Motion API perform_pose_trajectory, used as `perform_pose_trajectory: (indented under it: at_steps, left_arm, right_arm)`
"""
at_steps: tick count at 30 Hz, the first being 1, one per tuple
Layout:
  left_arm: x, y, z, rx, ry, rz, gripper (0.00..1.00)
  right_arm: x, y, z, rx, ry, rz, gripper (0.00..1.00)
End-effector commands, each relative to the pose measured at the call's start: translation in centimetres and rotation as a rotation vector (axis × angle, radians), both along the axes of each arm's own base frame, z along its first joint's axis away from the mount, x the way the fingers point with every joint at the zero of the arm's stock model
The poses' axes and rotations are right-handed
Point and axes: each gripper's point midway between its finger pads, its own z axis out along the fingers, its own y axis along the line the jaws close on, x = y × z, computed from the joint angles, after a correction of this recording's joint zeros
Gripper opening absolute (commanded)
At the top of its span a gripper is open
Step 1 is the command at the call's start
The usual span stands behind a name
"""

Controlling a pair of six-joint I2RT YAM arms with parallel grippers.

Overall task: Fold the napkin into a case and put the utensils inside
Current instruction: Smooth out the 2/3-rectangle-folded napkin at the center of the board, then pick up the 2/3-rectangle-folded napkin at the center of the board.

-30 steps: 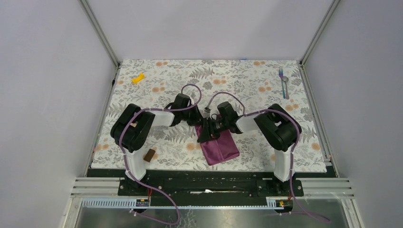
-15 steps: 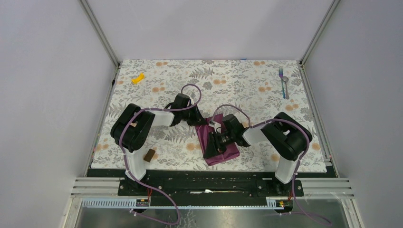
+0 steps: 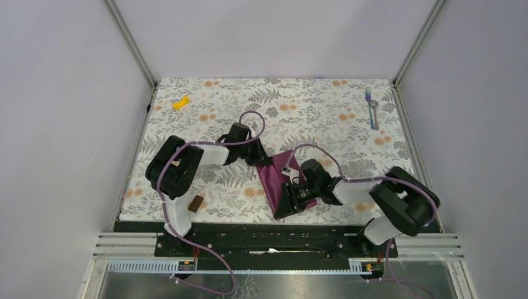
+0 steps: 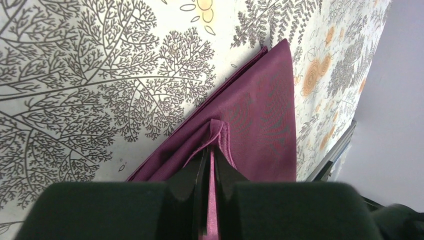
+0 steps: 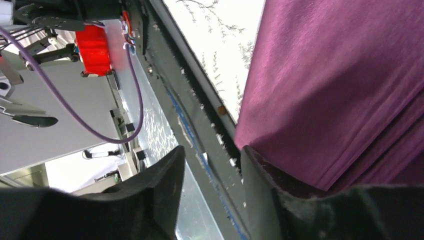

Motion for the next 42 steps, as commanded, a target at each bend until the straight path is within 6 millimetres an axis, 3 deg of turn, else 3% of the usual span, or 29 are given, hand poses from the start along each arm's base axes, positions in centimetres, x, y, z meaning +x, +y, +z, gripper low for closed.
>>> perform_pose_trajectory:
  at_steps: [1,3,6,8,11,16,21,24,27,29,32,35,37,39,42]
  left_arm:
    - [0.0,0.9,-0.7,0.062,0.013,-0.007,0.15]
    - [0.3,0.6,0.5,0.052,-0.008,-0.023,0.19]
    - [0.7,0.2,1.4,0.049,-0.020,-0.052,0.22]
    - [0.6,0.2,0.6,0.073,0.015,-0.080,0.22]
    - [0.3,-0.1,-0.6,0.068,0.053,-0.100,0.23]
    - [0.5,-0.1,-2.5,0.091,0.068,-0.113,0.22]
    - [2.6,0.6,-3.8,0.198,0.027,-0.163,0.22]
    - [4.2,1.0,-2.8,0.275,-0.031,-0.193,0.26]
    - [4.6,1.2,0.4,0.299,-0.100,-0.192,0.44]
    - [3.7,0.8,3.2,0.289,-0.133,-0.192,0.54]
    - [1.1,0.7,6.3,0.319,-0.164,-0.174,0.61]
    - [-2.4,-0.5,8.0,0.367,-0.184,-0.120,0.66]
    - [-5.1,-1.8,8.2,0.420,-0.183,-0.072,0.94]
    - [-7.5,-2.9,7.5,0.504,-0.171,-0.015,0.98]
    - [-9.8,-4.5,6.9,0.662,-0.205,0.045,0.95]
  right_arm:
    - [2.5,-2.1,3.0,-0.074,-0.084,-0.117,0.61]
    - [6.3,-4.9,3.5,-0.153,-0.102,-0.264,0.70]
    - [11.0,-10.0,2.5,-0.295,-0.063,-0.471,0.71]
    - [12.6,-11.9,2.2,-0.314,-0.020,-0.547,0.70]
    - [13.3,-12.8,1.5,-0.343,0.005,-0.559,0.69]
    - [12.5,-12.9,-0.7,-0.355,0.035,-0.521,0.64]
    - [12.1,-10.8,-1.2,-0.242,0.051,-0.479,0.45]
    - [11.7,-7.5,-0.7,-0.158,0.065,-0.428,0.32]
    - [11.9,-5.8,0.8,-0.116,0.055,-0.446,0.28]
    - [12.3,-6.6,1.4,-0.171,0.027,-0.493,0.40]
    - [12.7,-10.6,0.2,-0.394,-0.013,-0.573,0.68]
    - [13.2,-14.5,-0.4,-0.490,0.011,-0.675,0.78]
    - [13.4,-16.5,-0.4,-0.544,-0.018,-0.705,0.91]
    - [13.8,-18.1,-0.1,-0.587,-0.053,-0.746,0.99]
    - [14.7,-19.9,0.4,-0.583,-0.045,-0.823,1.00]
